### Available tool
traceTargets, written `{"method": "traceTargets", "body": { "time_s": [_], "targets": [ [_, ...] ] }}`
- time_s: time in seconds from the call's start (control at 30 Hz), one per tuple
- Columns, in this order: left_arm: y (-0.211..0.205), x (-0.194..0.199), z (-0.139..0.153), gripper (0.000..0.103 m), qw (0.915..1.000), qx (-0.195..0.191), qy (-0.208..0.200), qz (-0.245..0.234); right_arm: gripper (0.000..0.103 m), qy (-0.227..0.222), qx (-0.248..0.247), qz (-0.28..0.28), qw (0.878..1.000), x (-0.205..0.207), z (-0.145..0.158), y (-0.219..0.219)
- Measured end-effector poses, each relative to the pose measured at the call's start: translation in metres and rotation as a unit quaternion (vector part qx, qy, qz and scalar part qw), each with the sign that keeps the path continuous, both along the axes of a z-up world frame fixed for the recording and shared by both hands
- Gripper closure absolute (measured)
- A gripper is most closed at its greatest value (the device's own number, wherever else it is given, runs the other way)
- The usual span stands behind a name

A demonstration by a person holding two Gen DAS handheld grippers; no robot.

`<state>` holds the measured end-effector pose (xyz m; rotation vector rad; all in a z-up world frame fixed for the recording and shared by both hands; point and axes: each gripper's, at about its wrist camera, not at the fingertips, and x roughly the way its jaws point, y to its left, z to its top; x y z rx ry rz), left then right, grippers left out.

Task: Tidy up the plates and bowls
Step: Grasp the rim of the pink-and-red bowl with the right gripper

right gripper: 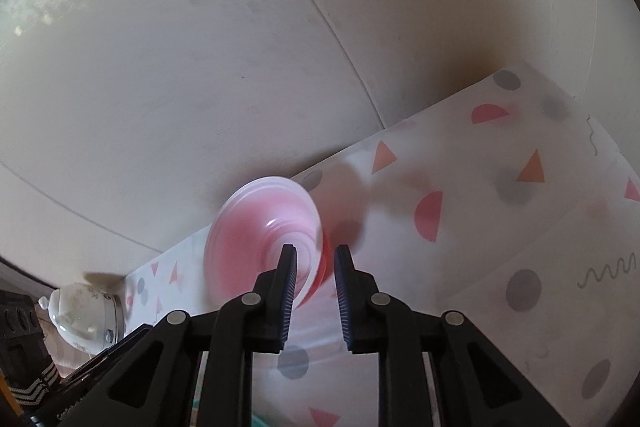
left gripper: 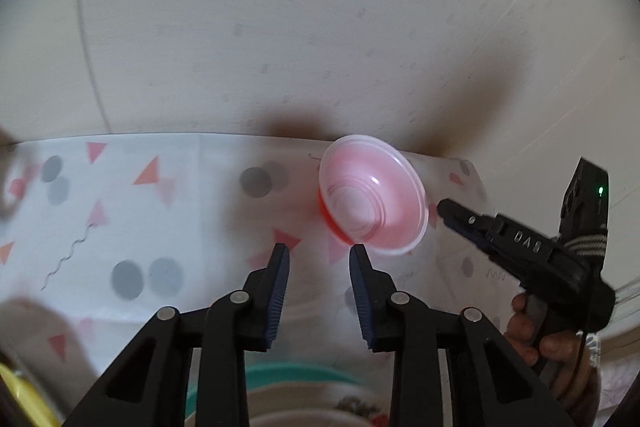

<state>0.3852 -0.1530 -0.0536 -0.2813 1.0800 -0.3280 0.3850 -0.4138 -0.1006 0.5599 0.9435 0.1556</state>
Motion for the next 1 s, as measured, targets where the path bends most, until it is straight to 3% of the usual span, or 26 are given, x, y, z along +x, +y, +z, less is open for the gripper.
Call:
{"method": "traceTargets", "body": {
  "time_s": [0.23,0.33,0.47,0.63,0.9,1.0],
  "targets": [
    [-0.009,0.028,-0.021,0.075,0.9991,-0.027,0.032,0.004,0.084,0.015,0.011,-0.004,1.0,0.011,-0.014,-0.001],
    [-0.015,0.037,-0.029,0.076,0.9984,-0.036,0.043,0.003,0.088,0.015,0.011,0.001,1.0,0.012,-0.017,0.001],
    [-0.023,0.043,-0.04,0.091,0.9964,-0.063,0.057,-0.005,0.096,0.017,-0.001,0.0,1.0,0.013,-0.02,0.003],
    [-0.02,0.04,-0.046,0.091,0.9963,-0.06,0.062,-0.003,0.096,0.016,0.007,0.007,1.0,0.012,-0.022,0.005],
    [0.002,0.018,-0.031,0.091,0.9963,-0.062,0.058,0.017,0.096,0.027,0.051,0.037,0.998,0.002,-0.019,0.018],
    [0.008,0.012,-0.034,0.091,0.997,-0.047,0.056,0.026,0.096,0.038,0.042,0.057,0.997,0.001,-0.022,0.033]
  ]
}}
